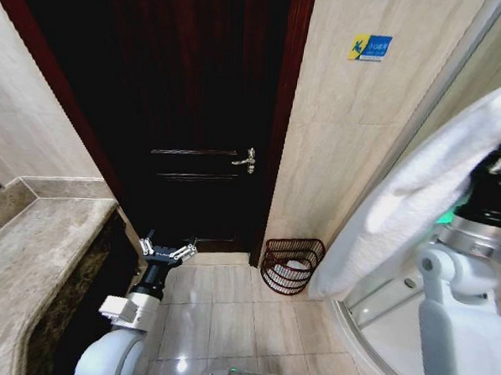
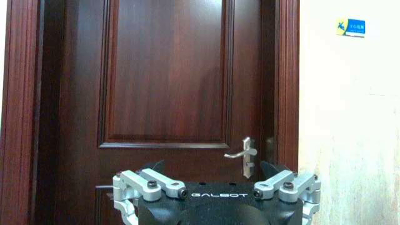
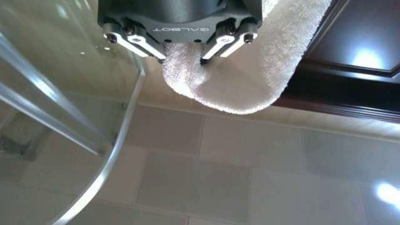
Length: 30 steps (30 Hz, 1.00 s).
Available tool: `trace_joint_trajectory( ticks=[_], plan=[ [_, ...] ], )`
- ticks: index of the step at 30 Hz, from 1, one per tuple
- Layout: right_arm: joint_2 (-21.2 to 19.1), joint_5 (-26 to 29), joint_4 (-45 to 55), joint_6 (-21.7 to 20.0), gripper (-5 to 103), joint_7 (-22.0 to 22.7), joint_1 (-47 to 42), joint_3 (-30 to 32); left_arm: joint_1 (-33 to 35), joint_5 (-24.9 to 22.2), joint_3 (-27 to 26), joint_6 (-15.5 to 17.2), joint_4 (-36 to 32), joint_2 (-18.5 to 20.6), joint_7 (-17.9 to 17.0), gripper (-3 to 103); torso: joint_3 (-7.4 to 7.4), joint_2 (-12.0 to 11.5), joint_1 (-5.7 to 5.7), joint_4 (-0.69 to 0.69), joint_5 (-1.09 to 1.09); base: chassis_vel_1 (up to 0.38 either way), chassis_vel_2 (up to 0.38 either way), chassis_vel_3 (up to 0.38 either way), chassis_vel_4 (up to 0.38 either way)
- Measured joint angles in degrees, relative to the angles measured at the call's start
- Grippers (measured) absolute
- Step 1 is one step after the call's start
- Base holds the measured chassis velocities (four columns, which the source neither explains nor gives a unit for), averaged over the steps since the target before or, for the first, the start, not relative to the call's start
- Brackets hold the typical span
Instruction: Discard the used towel into the hamper.
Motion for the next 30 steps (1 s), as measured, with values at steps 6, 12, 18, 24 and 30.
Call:
trace_joint_trajectory(
  ticks=[6, 12, 18, 24, 30],
  plan=[
    [-0.13, -0.3, -2.09, 0.4, 11, -0.92, 2.18, -2.28, 0.0, 0.0, 0.0, 0.0, 0.0, 0.0, 0.0, 100, 0.0, 0.0, 0.0, 0.0, 0.01, -0.076, 0.078, 0.072, -0.071],
    [-0.41, -0.5, -3.64, 0.5, 11, -1.72, 4.94, -5.13, 0.0, 0.0, 0.0, 0.0, 0.0, 0.0, 0.0, 100, 0.01, 0.0, 0.03, 0.01, 0.03, -0.135, 0.133, 0.128, -0.122],
    [-1.2, 0.1, -4.99, 0.99, 11, -2.27, 8.63, -7.26, -0.01, 0.0, 0.0, 0.0, 0.0, 0.0, 0.0, 100, 0.02, -0.01, 0.05, -0.01, 0.04, -0.132, 0.128, 0.111, -0.125],
    [-2.5, 0.77, -8.5, 1.66, 11, -3.36, 15.72, -9.84, 0.0, 0.0, 0.0, 0.0, 0.0, 0.0, 0.0, 100, 0.01, -0.01, 0.01, 0.0, 0.0, -0.008, 0.016, 0.013, -0.008],
    [-3.06, 0.89, -12.5, 1.95, 11, -3.9, 20.39, -11.59, 0.0, 0.0, 0.0, 0.0, 0.0, 0.0, 0.0, 100, 0.0, 0.0, -0.01, -0.01, 0.01, 0.0, 0.0, 0.0, 0.0]
  ],
)
